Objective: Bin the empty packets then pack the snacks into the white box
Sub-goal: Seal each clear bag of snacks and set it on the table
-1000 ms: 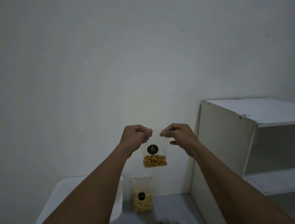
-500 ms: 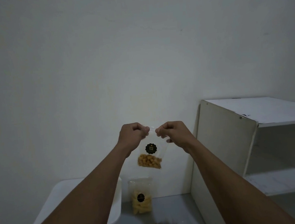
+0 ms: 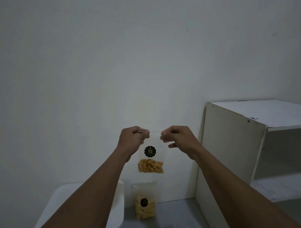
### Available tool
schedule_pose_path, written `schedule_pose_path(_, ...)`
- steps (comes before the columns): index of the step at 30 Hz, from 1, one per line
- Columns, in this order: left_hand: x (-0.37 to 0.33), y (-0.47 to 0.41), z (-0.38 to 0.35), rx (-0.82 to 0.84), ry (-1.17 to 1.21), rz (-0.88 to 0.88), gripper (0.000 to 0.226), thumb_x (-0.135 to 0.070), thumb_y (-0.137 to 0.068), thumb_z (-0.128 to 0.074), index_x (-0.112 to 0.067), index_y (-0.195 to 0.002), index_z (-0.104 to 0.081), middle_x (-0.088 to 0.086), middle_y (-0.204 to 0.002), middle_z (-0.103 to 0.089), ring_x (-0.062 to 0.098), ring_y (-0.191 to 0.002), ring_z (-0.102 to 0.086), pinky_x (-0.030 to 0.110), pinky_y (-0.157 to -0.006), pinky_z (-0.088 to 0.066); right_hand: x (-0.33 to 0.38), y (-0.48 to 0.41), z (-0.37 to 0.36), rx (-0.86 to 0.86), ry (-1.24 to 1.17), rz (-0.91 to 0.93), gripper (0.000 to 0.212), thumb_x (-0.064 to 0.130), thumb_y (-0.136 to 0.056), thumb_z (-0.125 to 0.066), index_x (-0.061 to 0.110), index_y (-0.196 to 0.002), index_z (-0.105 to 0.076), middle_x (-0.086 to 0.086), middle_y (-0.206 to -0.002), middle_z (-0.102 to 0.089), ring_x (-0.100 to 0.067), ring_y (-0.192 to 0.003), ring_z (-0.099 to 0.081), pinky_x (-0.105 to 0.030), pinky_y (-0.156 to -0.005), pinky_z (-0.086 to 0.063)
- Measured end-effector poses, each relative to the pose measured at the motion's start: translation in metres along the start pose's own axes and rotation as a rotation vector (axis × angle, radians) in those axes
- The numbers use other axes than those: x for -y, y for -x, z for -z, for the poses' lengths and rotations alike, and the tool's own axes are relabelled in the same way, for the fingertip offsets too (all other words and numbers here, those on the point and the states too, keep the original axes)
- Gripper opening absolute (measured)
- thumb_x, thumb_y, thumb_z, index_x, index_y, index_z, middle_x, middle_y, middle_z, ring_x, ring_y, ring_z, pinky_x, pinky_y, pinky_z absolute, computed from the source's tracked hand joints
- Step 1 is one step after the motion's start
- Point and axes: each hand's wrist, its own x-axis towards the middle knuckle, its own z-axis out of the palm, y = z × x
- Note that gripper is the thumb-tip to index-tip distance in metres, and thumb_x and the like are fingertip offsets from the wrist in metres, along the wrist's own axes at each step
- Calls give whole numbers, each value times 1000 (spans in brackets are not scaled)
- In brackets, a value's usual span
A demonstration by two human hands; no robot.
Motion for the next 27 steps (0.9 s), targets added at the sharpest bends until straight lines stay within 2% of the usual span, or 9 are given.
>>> schedule_pose_path(5,-2,4,-1,111,56,82,18,-27,-87,-72,-11,-94,-74,1,-92,-76,15,-83,-65,33,-82,-54,0,-3,2,-51,68,34,13,8,-91,-63,10,-80,-71,-5,-82,-76,-11,-73,-67,-26,-68,-51)
schedule_pose_path(8,-1,3,-4,78,-6,38,11,-23,-87,-72,-12,-90,-76,-1,-86,-77,13,-79,-62,28,-75,-51,-1,-2,3,-42,38,28,10,10,-91,-65,10,-83,-71,-5,-84,-76,-9,-74,-66,-26,-68,-52)
schedule_pose_path(11,0,0,-5,31,-42,13,11,-18,-87,-72,-8,-86,-75,2,-80,-77,16,-77,-61,33,-80,-51,-4,0,1,-3,-5,-9,9,15,-90,-66,9,-89,-72,-6,-88,-76,-10,-77,-67,-30,-70,-53)
schedule_pose_path(15,2,0,-8,79,-64,11,13,-20,-87,-73,-8,-88,-76,2,-80,-77,19,-80,-63,36,-84,-54,0,2,-2,-3,44,10,11,14,-89,-67,4,-89,-71,-8,-85,-74,-12,-75,-65,-27,-67,-52)
schedule_pose_path(19,3,4,-9,140,87,60,18,-23,-89,-71,-8,-96,-76,6,-90,-77,16,-83,-65,34,-86,-56,3,2,4,-62,88,66,8,9,-88,-68,5,-82,-72,-6,-77,-74,-12,-68,-62,-24,-64,-51)
schedule_pose_path(22,2,4,-7,87,153,66,15,-19,-91,-68,-5,-90,-75,10,-91,-76,18,-83,-67,35,-87,-57,-1,4,7,-83,54,64,11,12,-89,-69,12,-80,-75,-2,-79,-76,-10,-72,-67,-24,-66,-54)
schedule_pose_path(25,0,4,-7,5,127,21,14,-12,-91,-67,-5,-82,-74,12,-87,-75,19,-84,-68,26,-80,-56,-6,6,6,-86,-14,30,9,13,-89,-70,8,-84,-74,-5,-84,-77,-13,-77,-70,-27,-69,-57)
schedule_pose_path(27,-3,6,-7,-8,113,13,14,-13,-91,-68,-5,-82,-74,12,-88,-75,19,-84,-68,27,-80,-56,-6,7,5,-91,-27,20,10,12,-90,-68,5,-85,-72,-7,-86,-77,-13,-77,-70,-27,-70,-57)
